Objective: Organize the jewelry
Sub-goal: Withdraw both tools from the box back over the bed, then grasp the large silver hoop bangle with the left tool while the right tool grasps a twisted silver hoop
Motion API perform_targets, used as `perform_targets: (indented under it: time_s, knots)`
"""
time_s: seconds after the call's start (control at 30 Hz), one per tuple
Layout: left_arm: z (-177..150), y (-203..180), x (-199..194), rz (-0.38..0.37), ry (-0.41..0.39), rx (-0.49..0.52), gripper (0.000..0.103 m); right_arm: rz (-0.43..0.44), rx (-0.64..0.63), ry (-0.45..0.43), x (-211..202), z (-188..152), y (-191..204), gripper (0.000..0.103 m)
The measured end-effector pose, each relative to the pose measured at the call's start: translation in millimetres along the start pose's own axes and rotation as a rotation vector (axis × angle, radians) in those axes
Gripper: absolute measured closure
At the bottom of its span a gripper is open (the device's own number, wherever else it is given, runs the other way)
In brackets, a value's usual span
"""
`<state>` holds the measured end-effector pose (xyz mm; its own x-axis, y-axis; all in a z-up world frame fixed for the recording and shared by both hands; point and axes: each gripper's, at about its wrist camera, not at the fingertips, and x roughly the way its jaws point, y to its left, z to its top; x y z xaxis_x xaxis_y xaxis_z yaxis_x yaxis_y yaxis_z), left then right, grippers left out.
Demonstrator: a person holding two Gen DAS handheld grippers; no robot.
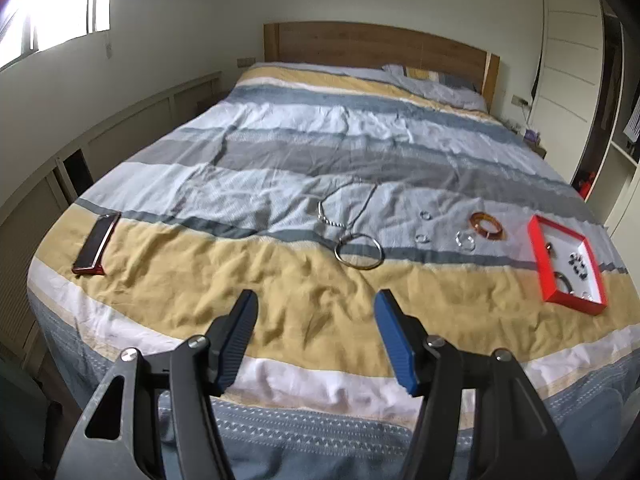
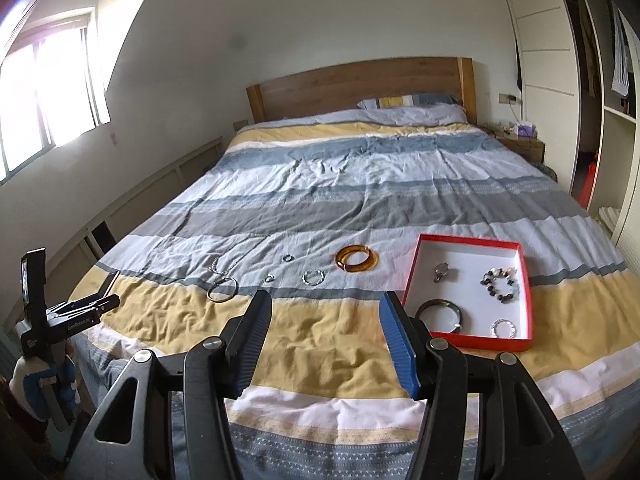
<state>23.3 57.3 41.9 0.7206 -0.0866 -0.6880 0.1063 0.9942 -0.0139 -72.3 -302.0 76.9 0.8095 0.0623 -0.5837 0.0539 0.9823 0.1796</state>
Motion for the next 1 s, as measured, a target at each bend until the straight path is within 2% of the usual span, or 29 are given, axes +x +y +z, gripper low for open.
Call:
perform_targets:
  time_s: [0.3,0.6,0.83,1.0]
  knots:
    - [-0.4,-12.9,70.7,-0.048,0.098,0.005,0.042,0.029,-0.003,0.131,83.6,-6.7,1.5,0.044]
    - [15.5,-30.6,154.4,-0.078,0.181,0.014,0.037,0.084,-0.005,0.262,196.9,-10.3,5.3,0.039]
    - [27.3,-34.2,206.7,-0.081,0.202,0.001,0.037,0.127,-0.029,0.313,272.9,-7.0,18.9,0.036]
    - [30.5,-35.1,233.2,-0.100,0.207,-0.004,0.037,0.133,-0.029,0.328,307.1,-6.0,17.1,0.036]
